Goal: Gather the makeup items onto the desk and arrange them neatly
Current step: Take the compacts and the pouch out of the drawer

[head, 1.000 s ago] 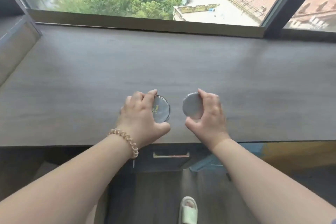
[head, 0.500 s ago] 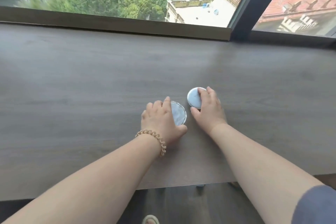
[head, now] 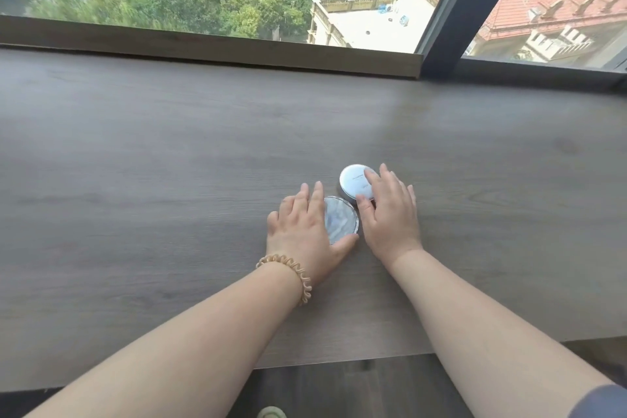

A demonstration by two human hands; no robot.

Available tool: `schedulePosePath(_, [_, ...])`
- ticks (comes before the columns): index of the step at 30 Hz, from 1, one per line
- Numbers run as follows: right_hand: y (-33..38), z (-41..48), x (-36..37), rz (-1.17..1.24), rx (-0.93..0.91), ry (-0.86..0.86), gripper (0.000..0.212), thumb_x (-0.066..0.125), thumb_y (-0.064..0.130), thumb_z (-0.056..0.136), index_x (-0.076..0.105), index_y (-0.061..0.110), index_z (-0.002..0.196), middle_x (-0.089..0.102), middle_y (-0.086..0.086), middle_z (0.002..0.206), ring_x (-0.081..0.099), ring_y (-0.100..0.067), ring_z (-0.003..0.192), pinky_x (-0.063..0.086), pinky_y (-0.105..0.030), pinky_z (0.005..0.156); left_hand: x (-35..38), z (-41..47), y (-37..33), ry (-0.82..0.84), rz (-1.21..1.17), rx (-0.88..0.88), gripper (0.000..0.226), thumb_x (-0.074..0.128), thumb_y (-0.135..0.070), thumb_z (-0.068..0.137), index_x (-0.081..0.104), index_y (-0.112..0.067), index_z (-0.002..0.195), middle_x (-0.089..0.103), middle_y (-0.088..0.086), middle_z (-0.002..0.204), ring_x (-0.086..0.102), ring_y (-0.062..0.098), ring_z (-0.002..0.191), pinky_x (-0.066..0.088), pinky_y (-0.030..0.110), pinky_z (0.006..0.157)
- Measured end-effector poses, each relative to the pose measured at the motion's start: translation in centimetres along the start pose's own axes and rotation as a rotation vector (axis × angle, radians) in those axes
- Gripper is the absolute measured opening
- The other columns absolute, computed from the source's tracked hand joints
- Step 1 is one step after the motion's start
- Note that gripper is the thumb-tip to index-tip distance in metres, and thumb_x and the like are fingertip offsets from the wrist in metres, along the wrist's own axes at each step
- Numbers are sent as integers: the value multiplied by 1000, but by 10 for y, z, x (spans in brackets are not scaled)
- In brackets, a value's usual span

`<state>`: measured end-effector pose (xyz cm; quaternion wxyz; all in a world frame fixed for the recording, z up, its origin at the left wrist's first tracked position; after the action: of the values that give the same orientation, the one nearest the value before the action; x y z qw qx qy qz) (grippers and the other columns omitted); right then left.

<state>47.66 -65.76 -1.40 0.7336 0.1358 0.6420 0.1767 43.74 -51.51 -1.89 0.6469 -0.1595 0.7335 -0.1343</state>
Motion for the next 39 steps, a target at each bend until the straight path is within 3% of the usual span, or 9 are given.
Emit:
schedulePosePath(5, [49, -35, 9, 40, -123, -85, 49, 37, 36, 86, 57, 15, 126, 49, -12, 140, 42, -27, 132, 17, -48, 111, -32, -8, 32, -99, -34, -19, 76, 39, -55, 89, 7, -24, 150, 10, -1, 159, 9, 18, 144, 15, 39, 111])
schedulePosePath(10, [149, -58, 38, 78, -318, -7, 43, 42, 31, 84, 60, 18, 122, 55, -10, 135, 47, -22, 125, 14, -40, 110, -84, -37, 112, -181, -1, -143, 68, 41, -47, 91, 13, -26, 150, 17, -1, 158, 14, 17, 143, 16, 39, 110])
schedulePosePath(16, [292, -104, 81, 113, -520, 89, 43, 46, 28, 80, 58, 20, 121, 56, -6, 133, 49, -23, 123, 21, -41, 109, -153, -124, 250, -312, -12, -286, 61, 45, -41, 91, 26, -25, 147, 30, -2, 153, 23, 19, 140, 18, 38, 110])
schedulePosePath(23, [447, -212, 150, 231, -687, 167, 42, 53, 26, 80, 54, 20, 122, 55, -7, 132, 47, -23, 121, 22, -38, 109, -201, -267, 413, -508, -11, -349, 53, 48, -35, 82, 49, -19, 132, 52, 3, 136, 44, 25, 125, 34, 44, 99])
schedulePosePath(27, [515, -280, 191, 275, -823, 194, 35, 51, 25, 79, 62, 18, 111, 61, -5, 120, 51, -21, 110, 36, -37, 101, -180, -317, 497, -132, 64, -415, 64, 49, -38, 89, 24, -26, 146, 23, 0, 156, 19, 20, 142, 19, 40, 112])
schedulePosePath(29, [546, -310, 231, 158, -887, 291, 34, 49, 27, 79, 65, 18, 107, 64, -5, 116, 59, -24, 105, 42, -38, 97, -161, -336, 544, 83, 96, -463, 69, 49, -37, 90, 13, -27, 149, 10, 2, 159, 9, 20, 145, 15, 41, 114])
schedulePosePath(31, [557, -325, 275, -42, -806, 455, 38, 56, 30, 79, 61, 19, 115, 60, -8, 123, 59, -29, 108, 43, -40, 97, -142, -349, 579, 218, 86, -508, 72, 48, -36, 90, 9, -26, 149, 5, 5, 160, 6, 22, 146, 14, 43, 115])
schedulePosePath(34, [546, -330, 327, -310, -579, 635, 55, 55, 33, 83, 40, 20, 135, 47, -11, 137, 52, -34, 115, 37, -45, 100, -113, -355, 608, 345, 96, -507, 74, 49, -29, 88, 7, -27, 149, 2, 6, 160, 6, 26, 146, 17, 45, 114])
schedulePosePath(39, [531, -334, 362, -461, -507, 693, 64, 48, 33, 89, 21, 22, 146, 41, -15, 143, 43, -37, 126, 15, -51, 113, -83, -340, 616, 408, 30, -511, 73, 50, -16, 85, 12, -33, 145, 2, 6, 159, 4, 34, 144, 23, 50, 108])
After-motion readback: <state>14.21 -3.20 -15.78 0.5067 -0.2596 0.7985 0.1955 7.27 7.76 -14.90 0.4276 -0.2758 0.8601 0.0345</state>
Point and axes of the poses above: each hand's wrist, its own z-axis towards the middle knuckle, its own x-axis out of the palm, y = z × x, the point moved 5 cm from there along z, towards the middle knuckle
